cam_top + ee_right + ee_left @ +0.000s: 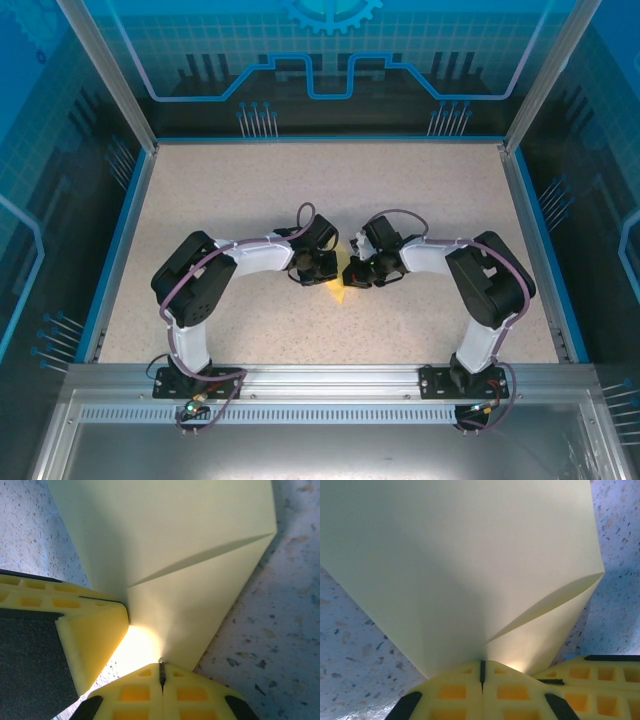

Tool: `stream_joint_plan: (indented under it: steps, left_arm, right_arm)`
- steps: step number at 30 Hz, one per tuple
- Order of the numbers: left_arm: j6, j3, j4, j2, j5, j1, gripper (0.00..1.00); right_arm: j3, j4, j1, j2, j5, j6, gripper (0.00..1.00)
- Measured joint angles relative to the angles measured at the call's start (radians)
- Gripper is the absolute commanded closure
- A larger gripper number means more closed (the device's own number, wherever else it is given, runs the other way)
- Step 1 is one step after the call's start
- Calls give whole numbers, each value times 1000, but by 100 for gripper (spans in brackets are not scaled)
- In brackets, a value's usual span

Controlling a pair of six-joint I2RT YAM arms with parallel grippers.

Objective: Fold a paper plane with a square sheet of paper (pick it up from the middle)
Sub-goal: Third fold the triangle at the center of the table.

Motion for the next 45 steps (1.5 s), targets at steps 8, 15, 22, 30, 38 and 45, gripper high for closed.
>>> stream_joint_plan:
  steps: [8,15,22,30,38,45]
  left_arm:
    - [0,0,0,0,0,0,100]
    - [0,0,0,0,0,0,100]
    - [0,0,0,0,0,0,100]
    - [3,0,1,-1,-2,0,100]
    - [30,7,-7,-6,-10,0,100]
    - [-8,-2,-92,-91,-101,-6,80]
  right_arm:
    - [-17,-1,35,-31,-23,1,100]
    - [-39,16,35,-14,-28,5,100]
    - [-40,16,21,-31,-23,5,100]
    - [-4,6,-12,17,-37,10,100]
    - [-61,80,-4,-18,-25,77,100]
    - [-114,123,64,-69,32,220,100]
